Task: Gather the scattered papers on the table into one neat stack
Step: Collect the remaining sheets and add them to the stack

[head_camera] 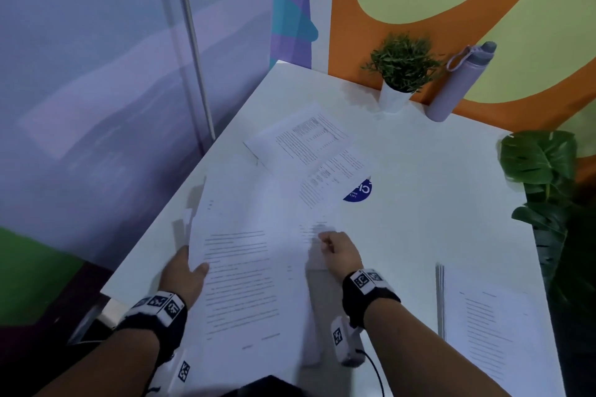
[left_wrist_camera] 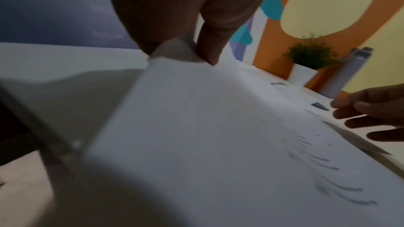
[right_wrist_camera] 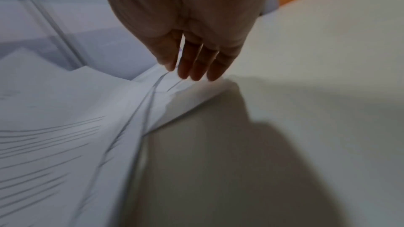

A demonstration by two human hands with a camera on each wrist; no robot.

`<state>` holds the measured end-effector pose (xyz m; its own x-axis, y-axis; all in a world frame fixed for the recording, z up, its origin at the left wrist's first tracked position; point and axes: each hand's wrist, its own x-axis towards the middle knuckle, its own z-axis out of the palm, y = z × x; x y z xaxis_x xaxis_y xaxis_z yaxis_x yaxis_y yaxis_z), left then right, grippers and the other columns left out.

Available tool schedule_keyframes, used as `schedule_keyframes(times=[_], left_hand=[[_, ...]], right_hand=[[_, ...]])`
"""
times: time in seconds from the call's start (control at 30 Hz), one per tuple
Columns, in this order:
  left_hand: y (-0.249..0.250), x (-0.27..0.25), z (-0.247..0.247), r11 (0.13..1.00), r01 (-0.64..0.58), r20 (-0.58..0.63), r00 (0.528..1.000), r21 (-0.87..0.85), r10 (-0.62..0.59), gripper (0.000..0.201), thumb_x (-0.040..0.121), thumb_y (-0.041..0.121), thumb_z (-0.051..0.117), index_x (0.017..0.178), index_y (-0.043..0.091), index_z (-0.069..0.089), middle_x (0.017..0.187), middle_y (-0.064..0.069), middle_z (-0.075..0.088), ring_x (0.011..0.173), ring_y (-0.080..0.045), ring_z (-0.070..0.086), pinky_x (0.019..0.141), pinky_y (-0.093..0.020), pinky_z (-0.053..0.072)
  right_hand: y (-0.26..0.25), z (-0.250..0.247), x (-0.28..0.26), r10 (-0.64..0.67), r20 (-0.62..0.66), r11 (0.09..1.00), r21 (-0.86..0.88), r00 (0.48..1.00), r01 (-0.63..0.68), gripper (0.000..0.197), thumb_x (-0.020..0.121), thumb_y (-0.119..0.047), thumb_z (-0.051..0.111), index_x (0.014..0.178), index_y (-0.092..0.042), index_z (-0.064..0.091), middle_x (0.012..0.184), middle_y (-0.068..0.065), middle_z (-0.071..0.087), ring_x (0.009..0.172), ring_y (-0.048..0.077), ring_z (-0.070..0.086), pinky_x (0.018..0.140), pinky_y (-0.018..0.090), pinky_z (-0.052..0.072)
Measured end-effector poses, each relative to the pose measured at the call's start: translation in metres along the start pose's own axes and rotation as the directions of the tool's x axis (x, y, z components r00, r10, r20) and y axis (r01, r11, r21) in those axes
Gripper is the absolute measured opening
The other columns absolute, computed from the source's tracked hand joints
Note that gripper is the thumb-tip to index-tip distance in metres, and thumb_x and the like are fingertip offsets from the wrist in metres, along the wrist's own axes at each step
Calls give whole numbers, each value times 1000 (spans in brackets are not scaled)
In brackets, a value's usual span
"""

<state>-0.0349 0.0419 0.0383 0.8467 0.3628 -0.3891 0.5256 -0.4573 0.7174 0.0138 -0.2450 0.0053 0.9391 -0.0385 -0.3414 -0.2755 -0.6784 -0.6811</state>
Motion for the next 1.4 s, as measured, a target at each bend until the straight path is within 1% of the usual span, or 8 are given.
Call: schedule_keyframes(times=[0.13,0.27,0.5,0.7,0.87,1.03,1.17,1.4], left_hand=[[-8,7,-19,999,16,-72,997,-31,-18,36,89,6,56,124,2,51,125,-20,59,113,-34,55,89,-34,39],[-8,10,-31,997,-11,-98,995,-80,3,39,88,6,57,127,5,50,123,-15,60,106,-28,55,87,-31,37],[-7,23,-38,973,-68,-130,991,-222,40,41,87,3,57,126,14,53,112,-1,59,104,-21,55,92,-35,41],[6,32,-17,979,-59,-32,998,-196,54,37,86,2,59,123,6,54,119,-15,62,99,-20,54,89,-32,40],[22,28,10,998,-55,56,997,-16,56,38,87,6,57,125,3,50,127,-18,59,112,-31,57,95,-36,41],[35,24,14,995,-70,51,996,65,66,31,91,7,51,122,6,48,124,-16,60,111,-33,57,90,-31,40],[32,25,2,993,-83,51,996,83,79,29,90,7,52,119,6,50,119,-16,63,102,-29,60,85,-28,41],[17,23,-16,998,-50,45,998,35,48,28,90,6,53,117,7,51,119,-14,61,94,-18,50,86,-29,39]], right_hand=[[-9,-7,28,-49,48,941,-334,998,62,53,92,-15,46,142,-28,37,154,3,28,137,26,32,111,40,32],[-28,-3,44,-17,199,871,-479,980,113,65,94,-14,41,148,-39,15,161,-8,-1,148,22,3,117,52,14],[-8,9,23,-68,252,800,-565,965,203,44,92,-22,42,134,-36,38,157,-9,13,146,22,9,108,61,24],[41,-6,-26,-170,-5,824,-549,985,140,17,79,-28,54,86,-19,67,98,0,69,92,27,65,67,40,53],[55,-24,-49,-70,-83,792,-611,994,5,4,53,-22,63,49,-20,62,49,-3,59,49,26,60,52,32,49],[32,-36,-21,-149,-66,865,-492,987,97,31,73,-9,50,95,-12,73,101,15,67,90,40,61,67,44,51],[-5,-36,12,-85,143,776,-611,986,155,51,83,-10,50,133,-22,51,154,4,26,132,31,36,99,43,41],[-21,-18,42,36,308,727,-661,951,186,69,85,-4,48,147,-23,26,159,-12,-1,137,25,27,108,45,33]])
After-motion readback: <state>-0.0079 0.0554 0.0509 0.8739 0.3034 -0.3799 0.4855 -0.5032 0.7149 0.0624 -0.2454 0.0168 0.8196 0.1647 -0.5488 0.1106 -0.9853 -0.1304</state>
